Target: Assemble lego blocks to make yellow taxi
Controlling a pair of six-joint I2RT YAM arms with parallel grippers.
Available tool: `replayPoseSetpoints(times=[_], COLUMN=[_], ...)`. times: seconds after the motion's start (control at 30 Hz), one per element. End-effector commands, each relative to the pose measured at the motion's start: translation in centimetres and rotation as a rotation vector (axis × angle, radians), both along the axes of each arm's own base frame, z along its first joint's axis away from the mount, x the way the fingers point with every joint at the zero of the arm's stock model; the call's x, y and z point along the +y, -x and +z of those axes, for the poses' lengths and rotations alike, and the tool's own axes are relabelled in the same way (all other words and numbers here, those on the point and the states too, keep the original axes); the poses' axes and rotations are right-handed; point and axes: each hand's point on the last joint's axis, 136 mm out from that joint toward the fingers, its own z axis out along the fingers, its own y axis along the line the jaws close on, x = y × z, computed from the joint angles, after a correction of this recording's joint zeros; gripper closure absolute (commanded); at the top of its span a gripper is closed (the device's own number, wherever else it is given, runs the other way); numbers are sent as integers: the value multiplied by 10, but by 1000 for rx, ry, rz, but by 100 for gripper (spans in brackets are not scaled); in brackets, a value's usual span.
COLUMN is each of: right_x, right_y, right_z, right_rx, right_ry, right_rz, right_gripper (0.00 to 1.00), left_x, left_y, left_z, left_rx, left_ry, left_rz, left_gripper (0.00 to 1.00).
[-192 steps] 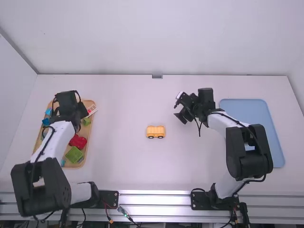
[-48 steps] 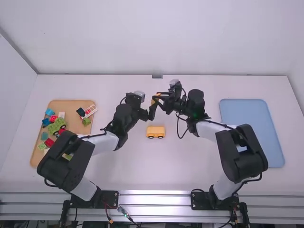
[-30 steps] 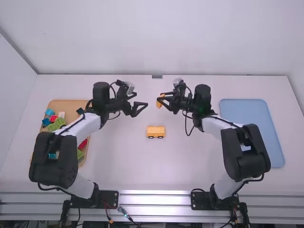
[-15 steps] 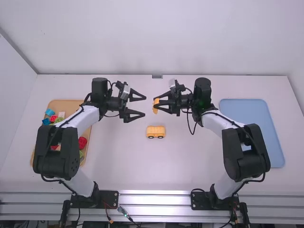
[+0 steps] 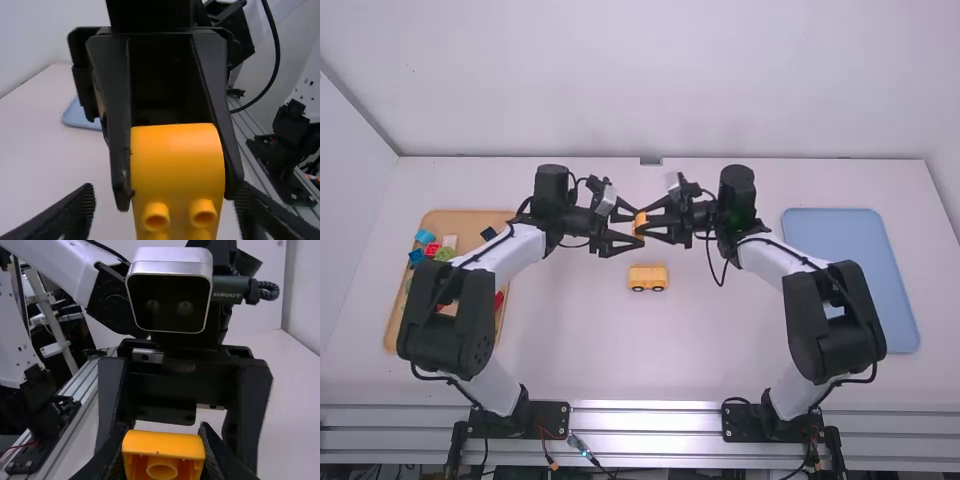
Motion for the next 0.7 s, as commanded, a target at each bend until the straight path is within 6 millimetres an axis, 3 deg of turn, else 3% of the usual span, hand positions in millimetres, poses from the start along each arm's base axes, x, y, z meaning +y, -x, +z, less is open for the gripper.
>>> replayPoseSetpoints(times=[0.0,0.47,0.67], right_x=[0,-2,0], right_y=[-4,-10,-9], right_z=[12,12,12], right_rx=[-49,-74,-72], right_ry=[-13,-12,-11], right_rz=[-1,-32,-27], right_gripper=[96,97,98], left_x=[5,-8,-9], left_y=[-4,1,1], left_z=[-1,-2,-3], left_rx=[10,-3,-3], left_ry=[2,-9,-11], left_rz=[12,-6,-6], left_gripper=[34,46,57])
